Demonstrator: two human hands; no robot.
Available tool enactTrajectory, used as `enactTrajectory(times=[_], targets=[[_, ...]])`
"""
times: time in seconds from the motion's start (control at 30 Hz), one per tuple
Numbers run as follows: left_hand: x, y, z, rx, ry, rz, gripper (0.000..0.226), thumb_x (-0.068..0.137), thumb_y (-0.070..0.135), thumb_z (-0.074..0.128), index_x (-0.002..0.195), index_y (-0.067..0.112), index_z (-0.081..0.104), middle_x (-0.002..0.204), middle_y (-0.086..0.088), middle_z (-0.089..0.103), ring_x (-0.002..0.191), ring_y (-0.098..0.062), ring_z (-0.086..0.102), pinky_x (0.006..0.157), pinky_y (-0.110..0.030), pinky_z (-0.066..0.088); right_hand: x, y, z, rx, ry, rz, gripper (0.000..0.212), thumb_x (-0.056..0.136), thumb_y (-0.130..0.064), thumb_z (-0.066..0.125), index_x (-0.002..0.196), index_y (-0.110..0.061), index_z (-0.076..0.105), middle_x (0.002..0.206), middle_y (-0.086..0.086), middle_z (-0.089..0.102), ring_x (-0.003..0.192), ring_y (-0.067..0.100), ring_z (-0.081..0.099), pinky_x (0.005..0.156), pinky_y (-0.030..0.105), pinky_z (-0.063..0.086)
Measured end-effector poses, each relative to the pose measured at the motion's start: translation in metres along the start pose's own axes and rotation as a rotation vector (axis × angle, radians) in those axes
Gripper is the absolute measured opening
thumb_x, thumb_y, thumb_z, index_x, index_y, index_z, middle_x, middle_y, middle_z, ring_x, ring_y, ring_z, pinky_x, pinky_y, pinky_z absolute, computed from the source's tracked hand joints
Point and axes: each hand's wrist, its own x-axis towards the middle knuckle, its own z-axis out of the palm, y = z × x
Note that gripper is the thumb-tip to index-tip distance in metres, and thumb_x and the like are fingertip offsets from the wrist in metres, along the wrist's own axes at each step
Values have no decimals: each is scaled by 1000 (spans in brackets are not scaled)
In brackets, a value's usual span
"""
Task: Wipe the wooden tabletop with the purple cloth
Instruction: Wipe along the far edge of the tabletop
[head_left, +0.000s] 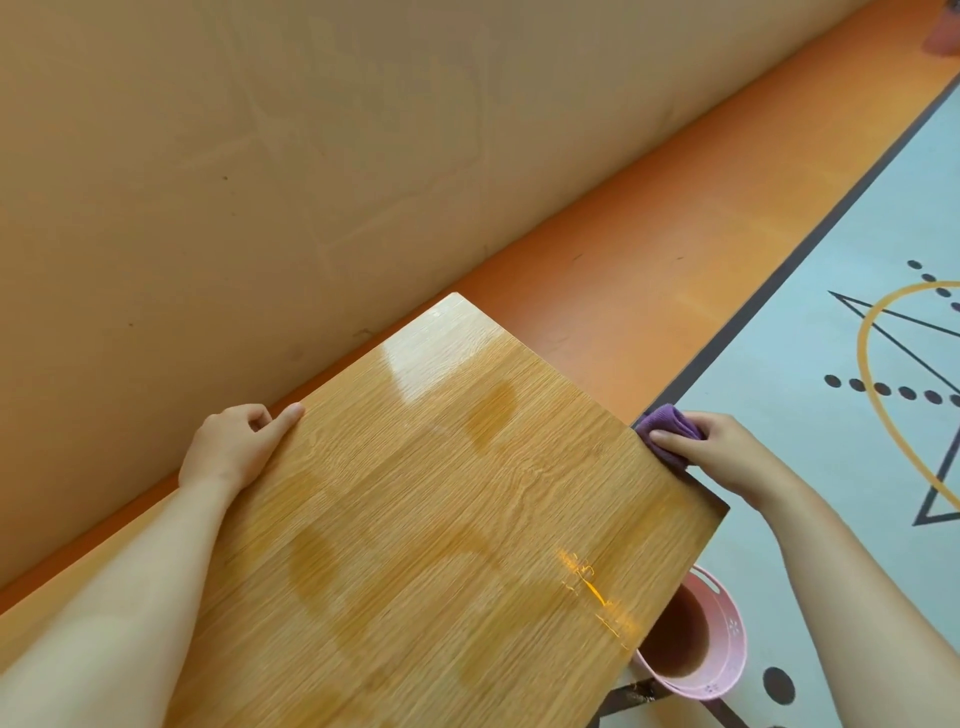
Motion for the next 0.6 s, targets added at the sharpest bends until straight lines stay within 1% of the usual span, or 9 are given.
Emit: enactTrajectory(times=[0.1,0.17,0.33,0.43,0.5,0.53,0.6], targets=[[-1,1,-1,-6,10,3,61,85,71,41,67,17,63,66,-4,64,66,-20,59,52,-31,42,-2,4,2,16,32,6,13,85,-31,67,90,-20,71,91,11,70,85,19,62,83,41,49],[-2,1,0,-2,12,10,61,85,71,41,67,17,63,67,-4,64,67,-20,59,53,-31,43,-13,13,-1,10,66,5,18,85,-32,67,91,-15,71,95,15,69,85,21,62,83,42,48],[0,0,-1,56,4,-21,62,84,75,36,72,20,63,71,-1,65,70,-18,58,54,-31,42,-58,40,-10,50,214,31,11,88,-21,64,88,-12,70,81,12,68,80,22,60,72,29,44],[-2,6,-5,124,-6,-20,58,85,74,35,84,22,62,83,1,65,78,-19,58,59,-32,43,-81,57,-9,159,325,85,14,89,-17,62,89,-4,66,79,15,66,76,23,61,64,24,45],[-9,10,-12,139,83,91,50,89,66,42,95,21,62,95,-1,65,91,-23,58,73,-39,47,-95,65,-1,286,411,123,13,91,-16,59,93,-4,65,80,11,62,73,22,59,62,23,41],[-14,13,-15,125,137,181,46,91,59,44,99,18,63,100,-3,65,97,-25,56,81,-42,45,-99,69,3,350,467,152,13,91,-18,58,96,-7,64,82,11,61,75,23,58,63,25,40],[-41,21,-21,50,179,325,36,95,45,48,105,13,63,108,-5,63,105,-25,52,90,-43,40,-108,70,19,474,562,183,13,92,-19,56,99,-10,62,83,9,60,75,23,55,62,29,38]])
